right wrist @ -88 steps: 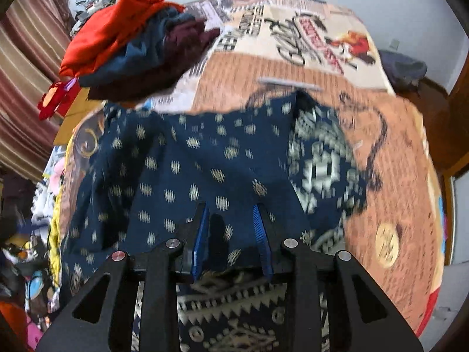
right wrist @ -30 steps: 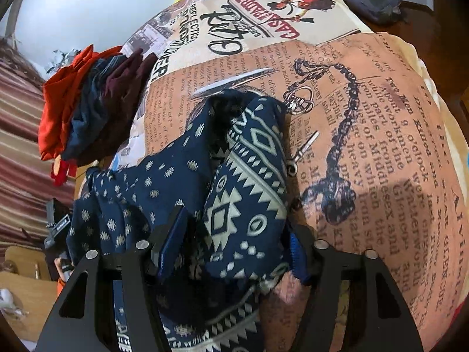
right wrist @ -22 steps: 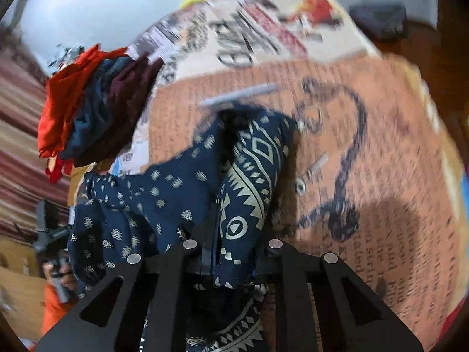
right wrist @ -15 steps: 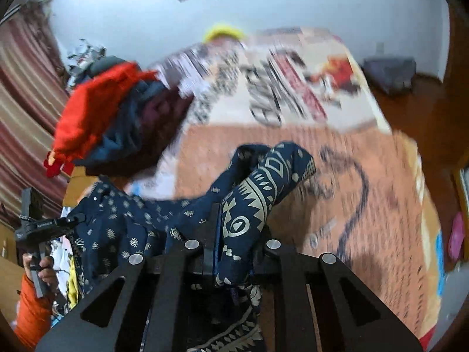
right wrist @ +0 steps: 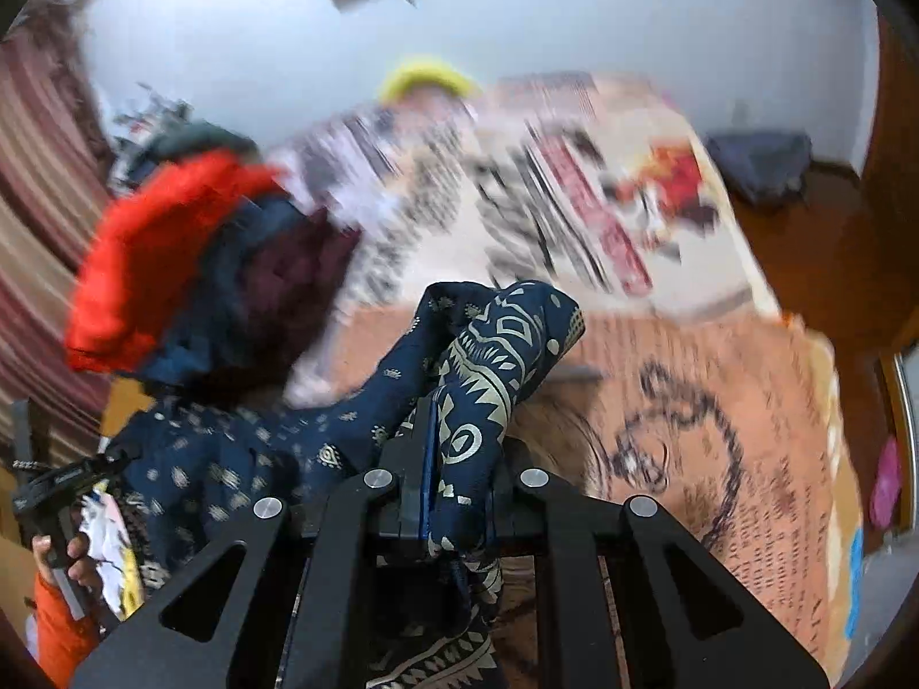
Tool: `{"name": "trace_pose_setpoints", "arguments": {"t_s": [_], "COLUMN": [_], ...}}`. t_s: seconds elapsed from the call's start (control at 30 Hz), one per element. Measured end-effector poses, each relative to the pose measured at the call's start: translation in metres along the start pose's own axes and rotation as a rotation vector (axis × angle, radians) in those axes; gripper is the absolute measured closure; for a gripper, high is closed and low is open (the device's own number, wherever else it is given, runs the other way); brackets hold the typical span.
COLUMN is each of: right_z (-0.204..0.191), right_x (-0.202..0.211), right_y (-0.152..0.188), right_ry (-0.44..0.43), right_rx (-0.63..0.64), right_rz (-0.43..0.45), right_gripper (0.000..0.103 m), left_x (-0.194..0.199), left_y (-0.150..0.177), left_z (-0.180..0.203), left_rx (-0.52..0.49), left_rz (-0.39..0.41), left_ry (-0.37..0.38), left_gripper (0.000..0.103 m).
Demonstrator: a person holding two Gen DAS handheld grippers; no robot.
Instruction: Fold large clothes
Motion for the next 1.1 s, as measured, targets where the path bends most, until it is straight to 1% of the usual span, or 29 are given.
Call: {"name": "trace_pose_setpoints", "arguments": {"t_s": [0.07, 0.1, 0.17, 0.23, 0.3, 0.37, 0.53, 0.6, 0.67, 0.73, 0.8, 0.83, 0.87, 0.9, 0.93, 0.97, 1.0, 1.03, 1.1], "right_z": [0.014, 0.022, 0.029, 0.034, 0.038, 0.038, 0.028, 0.024, 0.021, 0.017, 0.011, 0.009, 0.005, 0.003, 0.000, -0.002, -0.004, -0.005, -0.008], "right_x": [-0.024, -0.040, -0.053, -0.057, -0.049, -0.038, -0.010, 0.006, 0.021, 0.039, 0.062, 0.068, 0.082, 0.091, 0.100, 0.105, 0.113, 0.117, 0.124], "right_y": [0.009, 0.019, 0.029, 0.036, 0.034, 0.031, 0.034, 0.036, 0.039, 0.041, 0.046, 0.046, 0.050, 0.053, 0.055, 0.057, 0.062, 0.065, 0.076], "right_ry": [0.032, 0.063, 0.085, 0.078, 0.057, 0.046, 0.074, 0.088, 0.088, 0.090, 0.096, 0.098, 0.102, 0.107, 0.110, 0.111, 0.107, 0.101, 0.078], "right_rx": [-0.027, -0.025, -0.012, -0.007, -0.016, -0.021, 0.013, 0.048, 0.066, 0.083, 0.117, 0.126, 0.144, 0.153, 0.159, 0.162, 0.166, 0.167, 0.168], "right_rz": [-0.067, -0.111, -0.152, -0.181, -0.166, -0.152, -0.130, -0.105, -0.089, -0.060, -0.016, -0.003, 0.025, 0.049, 0.077, 0.096, 0.123, 0.134, 0.134], "right_gripper": [0.092, 0.092, 0.092, 0.090, 0.089, 0.089, 0.089, 0.089, 0.088, 0.088, 0.084, 0.077, 0.064, 0.056, 0.041, 0.030, 0.027, 0.025, 0.025], "left_x": [-0.021, -0.029, -0.043, -0.046, -0.040, -0.035, -0.004, 0.016, 0.029, 0.047, 0.065, 0.074, 0.083, 0.093, 0.102, 0.107, 0.114, 0.115, 0.114], "left_y": [0.006, 0.010, 0.019, 0.022, 0.024, 0.024, 0.033, 0.038, 0.033, 0.036, 0.040, 0.042, 0.045, 0.049, 0.050, 0.054, 0.059, 0.063, 0.073], "left_z": [-0.007, -0.010, -0.017, -0.021, -0.018, -0.017, -0.006, 0.002, 0.005, 0.014, 0.020, 0.024, 0.028, 0.031, 0.031, 0.034, 0.035, 0.037, 0.034], "left_rx": [-0.006, -0.005, 0.003, 0.005, 0.000, -0.013, -0.065, -0.095, -0.120, -0.156, -0.185, -0.200, -0.210, -0.215, -0.215, -0.215, -0.215, -0.213, -0.209], "left_rz": [-0.032, -0.047, -0.068, -0.064, -0.061, -0.053, -0.014, 0.015, 0.044, 0.077, 0.102, 0.114, 0.124, 0.137, 0.146, 0.151, 0.154, 0.149, 0.116], "left_ry": [-0.056, -0.074, -0.094, -0.092, -0.099, -0.124, -0.163, -0.174, -0.187, -0.196, -0.201, -0.203, -0.203, -0.199, -0.189, -0.177, -0.159, -0.148, -0.126], "left_gripper": [0.093, 0.091, 0.087, 0.084, 0.084, 0.084, 0.084, 0.084, 0.084, 0.084, 0.082, 0.078, 0.075, 0.065, 0.054, 0.048, 0.037, 0.032, 0.031]}}
Point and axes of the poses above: each gripper's, at about its wrist camera, not at the fingertips, and x roughly against the way its jaws point, z to its right, y to its underside, the point moved 3 cm from there along -x, roughly the way its jaws point, and after that the axes turned 1 degree about -y, right-handed, at the moved point
